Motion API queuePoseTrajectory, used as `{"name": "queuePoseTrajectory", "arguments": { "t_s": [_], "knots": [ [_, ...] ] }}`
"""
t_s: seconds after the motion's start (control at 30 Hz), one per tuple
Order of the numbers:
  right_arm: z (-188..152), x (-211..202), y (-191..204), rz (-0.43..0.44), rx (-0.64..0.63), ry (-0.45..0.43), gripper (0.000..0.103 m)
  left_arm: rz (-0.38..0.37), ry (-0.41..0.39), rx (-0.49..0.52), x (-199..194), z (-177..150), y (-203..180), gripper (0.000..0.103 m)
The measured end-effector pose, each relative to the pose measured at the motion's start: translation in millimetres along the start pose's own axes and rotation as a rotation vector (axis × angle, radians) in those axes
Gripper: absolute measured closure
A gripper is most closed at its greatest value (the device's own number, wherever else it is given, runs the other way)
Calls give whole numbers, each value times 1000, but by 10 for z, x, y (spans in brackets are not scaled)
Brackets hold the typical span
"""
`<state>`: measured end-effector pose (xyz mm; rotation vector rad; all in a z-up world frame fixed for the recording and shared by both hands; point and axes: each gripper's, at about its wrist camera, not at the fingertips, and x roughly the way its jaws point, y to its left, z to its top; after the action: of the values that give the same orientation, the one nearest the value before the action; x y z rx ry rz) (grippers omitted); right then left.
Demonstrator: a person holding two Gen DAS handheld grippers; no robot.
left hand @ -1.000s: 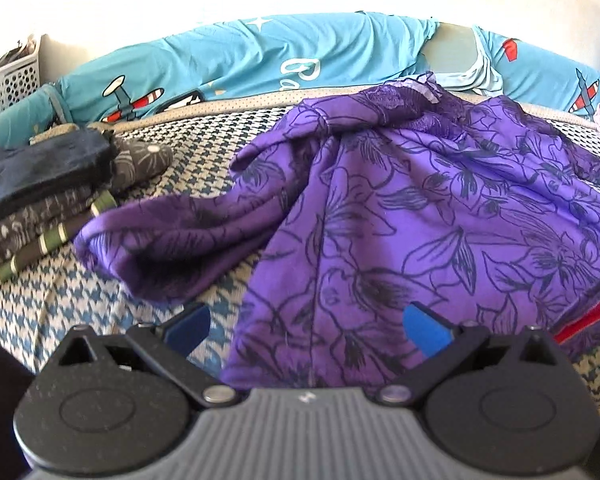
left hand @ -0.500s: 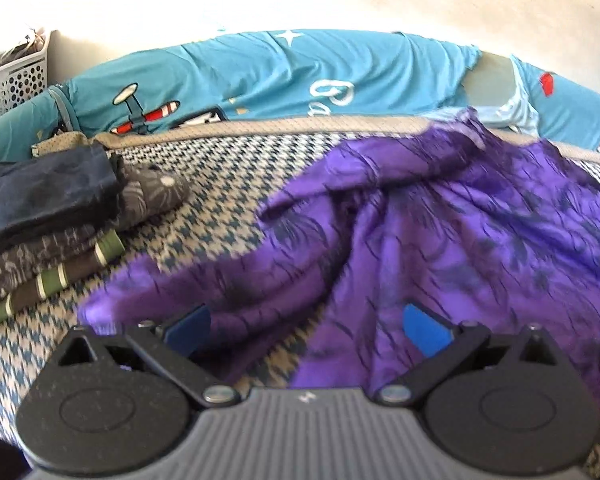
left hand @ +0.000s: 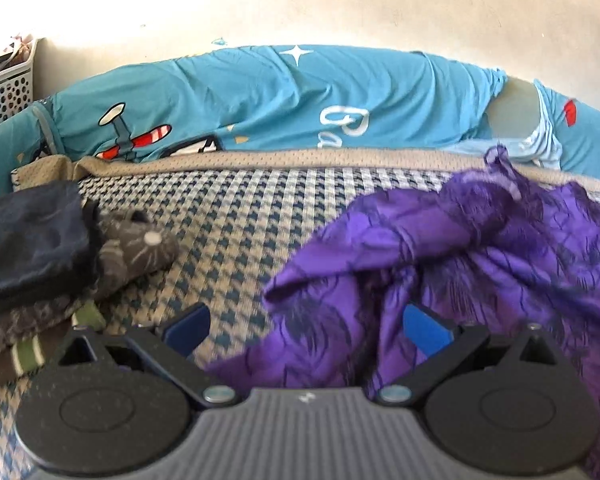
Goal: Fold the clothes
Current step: 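Move the right gripper to the lace collar edge and close on it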
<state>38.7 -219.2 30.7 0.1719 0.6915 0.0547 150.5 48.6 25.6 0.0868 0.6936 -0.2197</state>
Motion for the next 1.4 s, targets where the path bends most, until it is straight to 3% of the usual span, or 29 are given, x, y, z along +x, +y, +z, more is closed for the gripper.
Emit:
{"name": "queuePoseTrajectory", "arguments": {
  "t_s": [0.4,0.73,1.07,1.1,1.27,1.4],
  "knots": [
    [565,533,-48,9,46,-84,34,-91,65,-25,490,243,18,0],
    [941,1020,80,53,31,-145,34,-71,140,29,744,256,-83,0],
    [1045,1502,217,62,-34,-96,34,-85,195,8,838,212,-130,0],
    [1031,1540,236,56,-50,-85,35,-85,198,8,843,207,-136,0],
    [957,1698,243,75,-84,-46,76,-86,194,4,878,215,-159,0],
    [950,1723,225,83,-85,-48,87,-82,190,-6,923,239,-166,0]
  ]
}}
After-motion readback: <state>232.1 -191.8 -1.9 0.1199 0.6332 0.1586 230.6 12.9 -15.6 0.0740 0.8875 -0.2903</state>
